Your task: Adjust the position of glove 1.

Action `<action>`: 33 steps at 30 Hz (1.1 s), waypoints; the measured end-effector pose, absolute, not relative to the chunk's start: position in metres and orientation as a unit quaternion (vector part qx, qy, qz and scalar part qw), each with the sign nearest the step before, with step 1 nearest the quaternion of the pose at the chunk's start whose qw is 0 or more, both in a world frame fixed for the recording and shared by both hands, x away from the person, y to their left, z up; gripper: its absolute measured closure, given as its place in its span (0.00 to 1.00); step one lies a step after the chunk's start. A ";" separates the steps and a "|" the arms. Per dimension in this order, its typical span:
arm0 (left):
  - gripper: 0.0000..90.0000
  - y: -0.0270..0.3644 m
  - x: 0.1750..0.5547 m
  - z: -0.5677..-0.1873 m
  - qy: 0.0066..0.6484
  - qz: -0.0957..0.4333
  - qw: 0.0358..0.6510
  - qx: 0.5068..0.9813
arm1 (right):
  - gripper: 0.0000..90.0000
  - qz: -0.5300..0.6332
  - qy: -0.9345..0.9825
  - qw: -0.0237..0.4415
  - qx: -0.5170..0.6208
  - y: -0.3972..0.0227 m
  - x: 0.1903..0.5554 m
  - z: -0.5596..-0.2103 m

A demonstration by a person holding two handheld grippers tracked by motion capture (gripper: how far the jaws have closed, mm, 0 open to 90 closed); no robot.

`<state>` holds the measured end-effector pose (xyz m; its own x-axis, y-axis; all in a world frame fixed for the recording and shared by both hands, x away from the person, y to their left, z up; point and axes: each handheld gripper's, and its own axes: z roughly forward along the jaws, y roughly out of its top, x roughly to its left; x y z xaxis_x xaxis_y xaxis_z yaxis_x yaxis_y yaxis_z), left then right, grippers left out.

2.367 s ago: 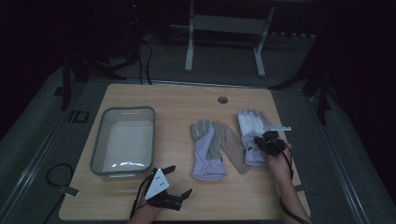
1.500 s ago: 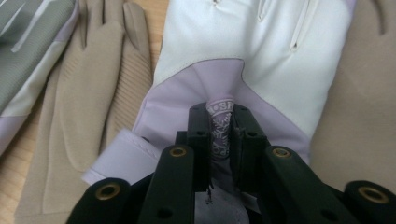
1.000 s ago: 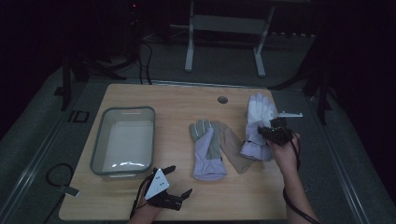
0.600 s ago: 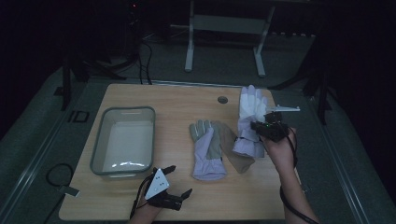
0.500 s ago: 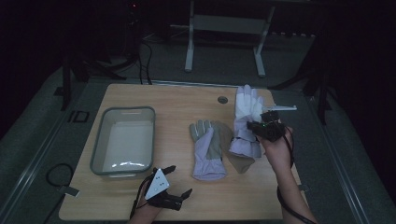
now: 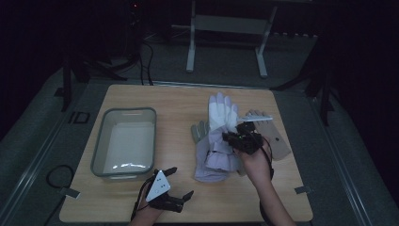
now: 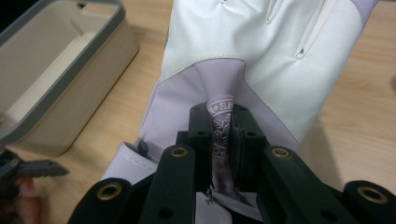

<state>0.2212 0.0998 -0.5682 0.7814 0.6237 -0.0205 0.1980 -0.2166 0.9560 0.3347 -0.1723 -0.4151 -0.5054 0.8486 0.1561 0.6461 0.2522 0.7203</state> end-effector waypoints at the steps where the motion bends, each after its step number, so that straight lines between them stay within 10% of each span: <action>1: 0.03 0.100 0.221 -0.568 0.272 0.189 0.564 0.757 | 0.89 0.379 0.779 0.130 0.482 -0.169 0.333 -0.418; 33: 0.03 0.099 0.221 -0.568 0.270 0.189 0.564 0.757 | 0.83 0.302 0.819 0.109 0.476 -0.118 0.363 -0.507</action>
<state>0.2211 0.0994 -0.5682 0.7821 0.6228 -0.0178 0.1956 -0.2184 0.9561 0.3627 -0.1177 -0.5072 -0.5236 0.8450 0.1085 0.7133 0.3652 0.5982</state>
